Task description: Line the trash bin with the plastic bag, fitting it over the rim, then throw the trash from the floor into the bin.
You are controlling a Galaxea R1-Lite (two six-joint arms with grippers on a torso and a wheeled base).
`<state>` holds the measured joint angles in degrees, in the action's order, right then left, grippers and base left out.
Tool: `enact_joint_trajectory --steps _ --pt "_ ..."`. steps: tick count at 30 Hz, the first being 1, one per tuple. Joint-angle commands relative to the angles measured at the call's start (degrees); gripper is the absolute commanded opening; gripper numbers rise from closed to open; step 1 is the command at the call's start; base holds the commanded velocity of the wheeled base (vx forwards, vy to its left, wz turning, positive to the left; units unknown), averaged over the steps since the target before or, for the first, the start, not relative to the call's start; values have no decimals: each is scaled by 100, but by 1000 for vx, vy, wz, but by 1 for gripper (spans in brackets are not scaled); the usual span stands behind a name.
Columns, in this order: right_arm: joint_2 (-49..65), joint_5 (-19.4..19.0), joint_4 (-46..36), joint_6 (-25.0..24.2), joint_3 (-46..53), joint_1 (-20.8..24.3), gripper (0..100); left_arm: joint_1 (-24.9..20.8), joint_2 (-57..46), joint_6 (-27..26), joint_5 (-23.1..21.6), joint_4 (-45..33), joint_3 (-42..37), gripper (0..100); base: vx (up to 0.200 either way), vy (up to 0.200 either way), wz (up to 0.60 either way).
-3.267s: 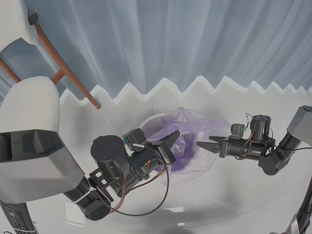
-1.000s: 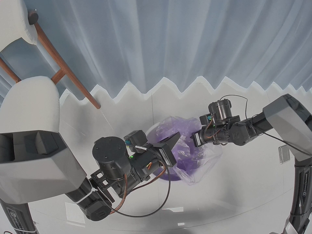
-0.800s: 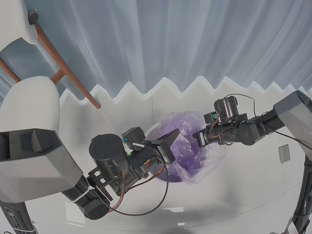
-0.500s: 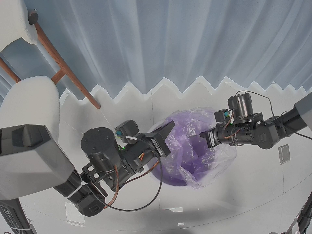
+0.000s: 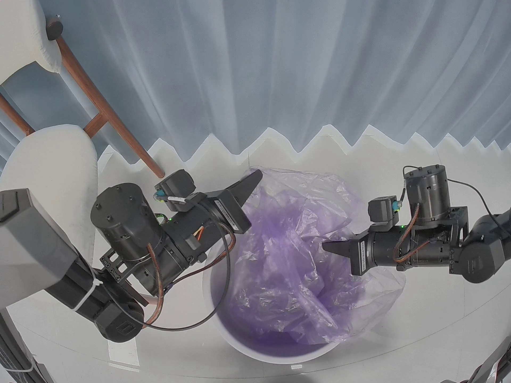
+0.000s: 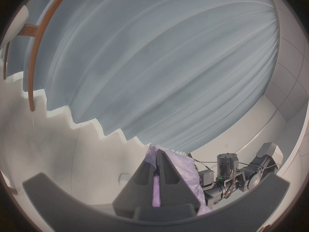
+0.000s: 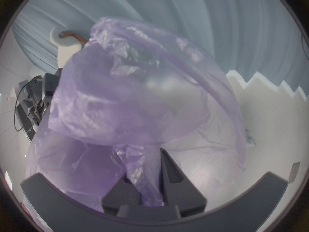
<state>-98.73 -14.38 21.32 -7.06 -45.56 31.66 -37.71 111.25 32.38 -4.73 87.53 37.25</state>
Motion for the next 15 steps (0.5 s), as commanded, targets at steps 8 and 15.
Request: enact_joint_trajectory --steps 8,15 --pt "29 357 645 486 970 279 0 26 -947 -3 -265 -790 -254 0 0 0 0" --pt "56 357 654 486 917 279 0 123 -1738 -3 -274 -2469 -245 0 0 0 0"
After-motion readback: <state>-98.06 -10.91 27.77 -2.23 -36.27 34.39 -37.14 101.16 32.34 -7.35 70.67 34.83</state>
